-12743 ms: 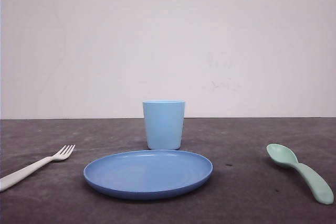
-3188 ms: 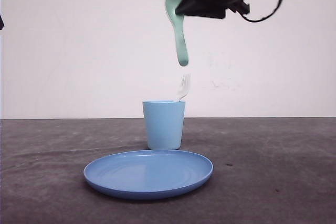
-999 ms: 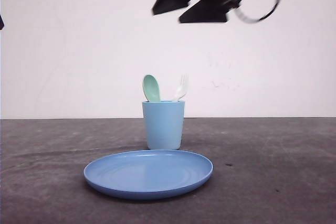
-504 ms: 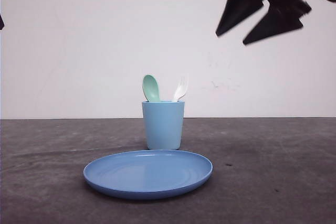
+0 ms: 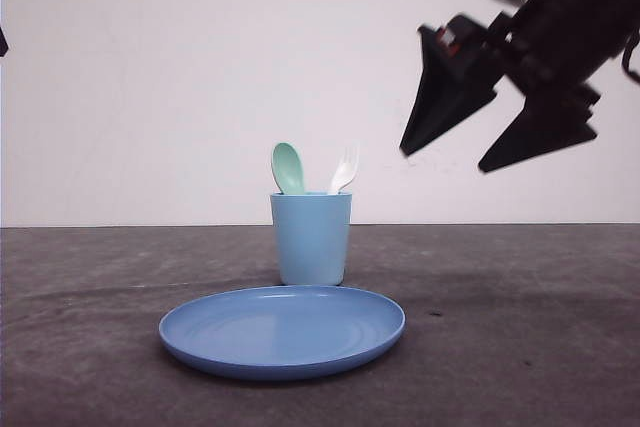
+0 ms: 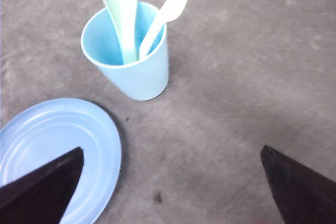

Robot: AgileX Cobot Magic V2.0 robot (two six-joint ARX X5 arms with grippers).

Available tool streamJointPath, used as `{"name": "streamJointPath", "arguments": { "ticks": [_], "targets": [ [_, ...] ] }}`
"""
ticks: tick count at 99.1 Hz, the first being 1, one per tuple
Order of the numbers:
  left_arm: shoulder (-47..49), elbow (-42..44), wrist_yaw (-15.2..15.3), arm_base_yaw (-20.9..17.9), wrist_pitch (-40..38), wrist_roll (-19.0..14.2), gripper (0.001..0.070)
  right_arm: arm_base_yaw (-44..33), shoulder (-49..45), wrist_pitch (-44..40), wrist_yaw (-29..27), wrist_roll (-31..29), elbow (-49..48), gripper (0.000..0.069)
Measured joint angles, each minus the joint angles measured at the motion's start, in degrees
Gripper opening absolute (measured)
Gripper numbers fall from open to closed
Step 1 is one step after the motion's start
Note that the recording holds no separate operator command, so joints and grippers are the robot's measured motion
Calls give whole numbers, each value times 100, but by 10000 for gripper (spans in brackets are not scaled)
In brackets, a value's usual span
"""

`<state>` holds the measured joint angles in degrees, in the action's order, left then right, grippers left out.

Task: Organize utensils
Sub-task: 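Lower the right gripper onto the cup rim and grasp the cup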

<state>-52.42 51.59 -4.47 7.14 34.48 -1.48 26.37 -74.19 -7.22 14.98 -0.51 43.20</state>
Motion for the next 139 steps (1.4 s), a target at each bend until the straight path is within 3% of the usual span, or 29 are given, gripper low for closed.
{"name": "streamJointPath", "arguments": {
  "ticks": [43,83,116,125,139],
  "targets": [
    [0,0,0,0,-2,0,193,505,-1561,2426,31,-476,26,681],
    [0,0,-160,0,2,0,193,584,-2959,2507,146,-570,1211,681],
    [0,0,-166,0,0,0,193,669,-3333,2201,129,-538,1755,678],
    [0,0,-166,0,0,0,193,669,-3333,2142,101,-529,1755,642],
    [0,0,-166,0,0,2,193,671,-3333,2107,-4,-452,1755,528]
  ]
}}
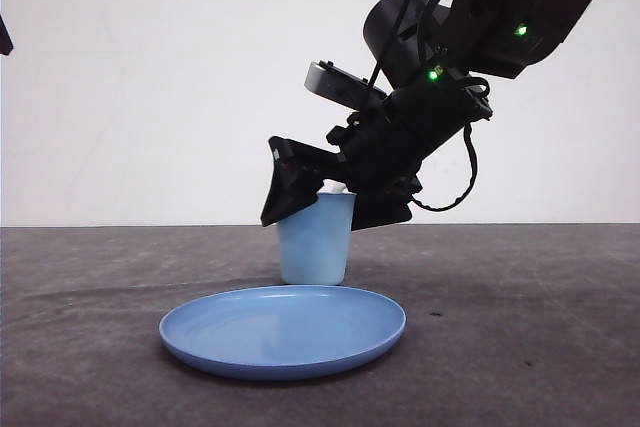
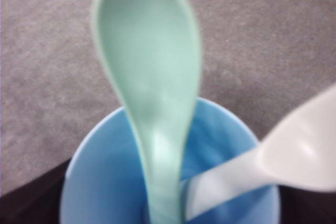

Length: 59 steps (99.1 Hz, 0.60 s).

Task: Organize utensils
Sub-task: 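Lower the right gripper onto the cup rim and grasp the cup, then lift the cup with the right gripper and set it on the plate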

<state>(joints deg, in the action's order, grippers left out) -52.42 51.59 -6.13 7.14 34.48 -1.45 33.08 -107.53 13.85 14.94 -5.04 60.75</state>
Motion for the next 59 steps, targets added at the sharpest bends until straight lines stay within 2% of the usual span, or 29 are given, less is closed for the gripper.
{"name": "streamJointPath", "arguments": {
  "ticks": [8,30,59],
  "targets": [
    [0,0,0,0,0,0,193,9,0,4,-9,59,0,487],
    [0,0,0,0,0,0,193,48,157,-317,136,116,-2,483],
    [0,0,0,0,2,0,193,258,1464,-1104,129,164,-15,482]
  ]
}}
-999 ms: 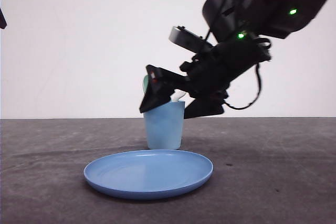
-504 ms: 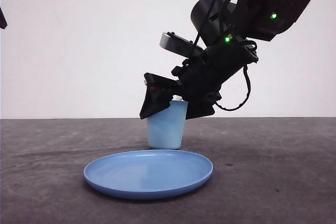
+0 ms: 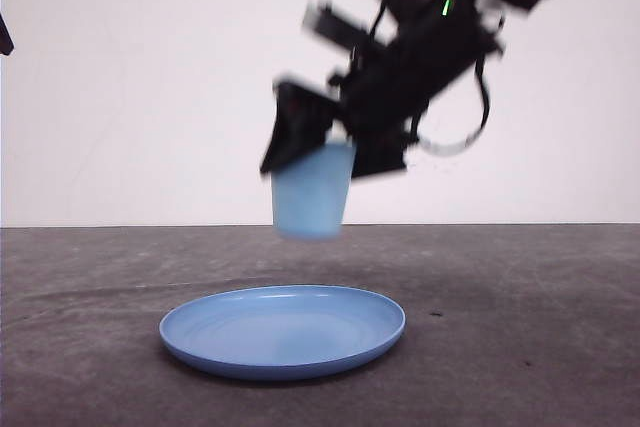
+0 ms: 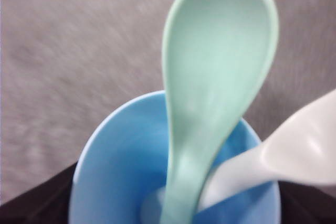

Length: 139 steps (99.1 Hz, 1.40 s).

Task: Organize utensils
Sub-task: 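Lift the cup with the right gripper and set it on the plate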

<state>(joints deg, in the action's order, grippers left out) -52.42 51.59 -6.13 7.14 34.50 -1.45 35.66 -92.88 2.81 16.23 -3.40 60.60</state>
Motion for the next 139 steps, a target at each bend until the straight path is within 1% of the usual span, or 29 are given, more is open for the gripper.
{"name": "streamJointPath", "arguments": {
  "ticks": [11,32,48,59,74,111,126,139],
  "targets": [
    [0,0,-2,0,0,-2,193,151,527,-120,-168,4,-264,482],
    [0,0,-2,0,-4,0,193,601,1473,-177,-590,13,-1132,482],
    [0,0,-2,0,-2,0,193,953,1827,-151,-750,-68,-1698,482],
    [0,0,-2,0,-2,0,193,1167,1814,74,-887,-146,-2041,482],
    [0,0,-4,0,-2,0,193,1436,1646,717,-1132,-247,-2439,482],
    [0,0,-2,0,-2,0,193,1528,678,1694,-1207,-295,-2455,482],
    [0,0,-2,0,-2,0,193,1530,540,1967,-1202,-293,-2455,483],
    [0,0,-4,0,-2,0,193,1530,538,1971,-1202,-293,-2455,493]
  ]
}}
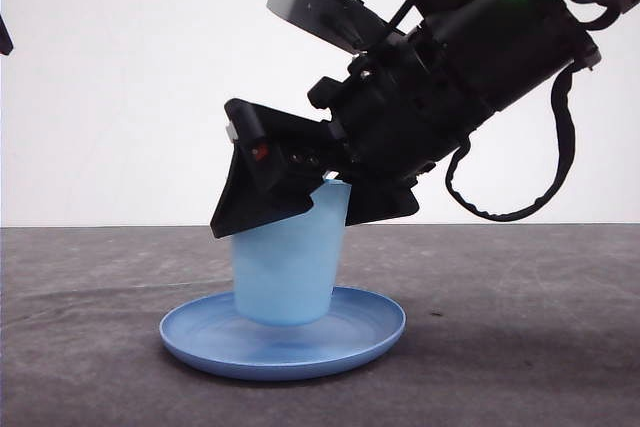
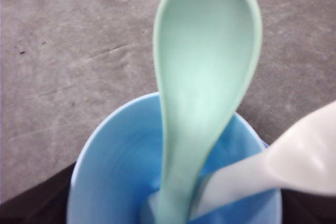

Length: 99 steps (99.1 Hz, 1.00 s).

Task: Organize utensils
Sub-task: 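Lift the cup with the right gripper and set it on the plate, then open the right gripper and raise it away from the cup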

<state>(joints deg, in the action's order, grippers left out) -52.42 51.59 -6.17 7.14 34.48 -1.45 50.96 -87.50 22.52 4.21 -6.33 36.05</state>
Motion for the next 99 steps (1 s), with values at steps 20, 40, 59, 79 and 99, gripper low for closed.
{"name": "streamJointPath", "arguments": {
  "ticks": [20,40,59,79,99],
  "targets": [
    [0,0,2,0,0,0,193,-2,-74,4,-109,0,0,494],
    [0,0,2,0,-2,0,193,0,-201,17,-120,2,0,497],
    [0,0,2,0,0,0,193,0,-201,33,-122,0,0,632],
    [0,0,2,0,0,0,193,-7,-195,-361,-120,-13,0,679],
    [0,0,2,0,0,0,193,-42,243,-1550,-122,-63,0,679]
  ]
}}
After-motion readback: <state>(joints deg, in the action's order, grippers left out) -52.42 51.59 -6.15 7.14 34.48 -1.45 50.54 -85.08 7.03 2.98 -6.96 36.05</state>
